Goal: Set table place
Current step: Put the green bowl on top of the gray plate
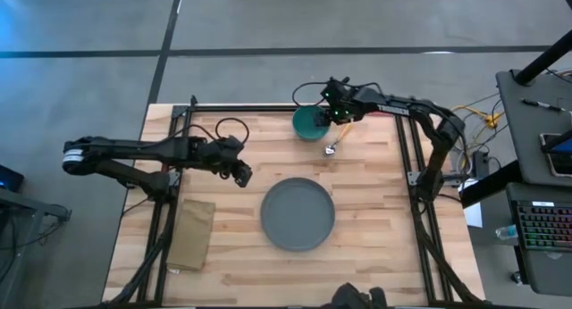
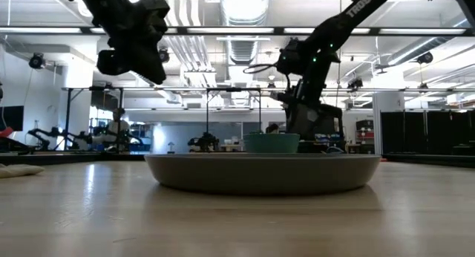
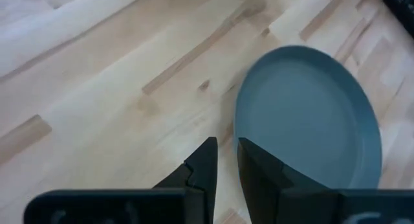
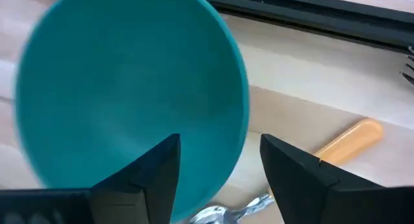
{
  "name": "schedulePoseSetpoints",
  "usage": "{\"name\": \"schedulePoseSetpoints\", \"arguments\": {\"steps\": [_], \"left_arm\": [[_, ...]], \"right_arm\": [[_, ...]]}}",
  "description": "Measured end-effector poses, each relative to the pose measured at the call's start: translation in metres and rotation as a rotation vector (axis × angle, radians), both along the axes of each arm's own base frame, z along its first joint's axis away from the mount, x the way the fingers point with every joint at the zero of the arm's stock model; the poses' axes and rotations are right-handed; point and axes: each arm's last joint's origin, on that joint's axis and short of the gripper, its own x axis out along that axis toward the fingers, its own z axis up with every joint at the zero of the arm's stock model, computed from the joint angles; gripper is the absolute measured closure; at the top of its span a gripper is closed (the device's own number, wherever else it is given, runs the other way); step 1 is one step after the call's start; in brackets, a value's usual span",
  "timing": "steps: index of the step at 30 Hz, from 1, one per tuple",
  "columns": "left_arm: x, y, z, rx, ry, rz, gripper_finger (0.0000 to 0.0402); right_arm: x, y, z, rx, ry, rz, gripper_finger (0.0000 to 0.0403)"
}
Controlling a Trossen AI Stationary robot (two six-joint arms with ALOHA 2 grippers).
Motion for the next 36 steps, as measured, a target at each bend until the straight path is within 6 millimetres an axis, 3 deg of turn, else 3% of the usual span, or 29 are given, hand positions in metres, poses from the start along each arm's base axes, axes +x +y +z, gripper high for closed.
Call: {"name": "schedulePoseSetpoints", "arguments": {"steps": [19,36], "left_arm": [[-0.001,-0.008,0.001,0.039,-0.007,-0.009,0.0357],[-0.002,-0.015,-0.001,0.055,0.006,-0.020,0.0357]], "right_arm": [[-0.011,-0.020,-0.024,0.020,0.089,-0.028,0.0200],[-0.008,-0.019,-0.028,0.022,0.096,-0.007,0.0272]]}}
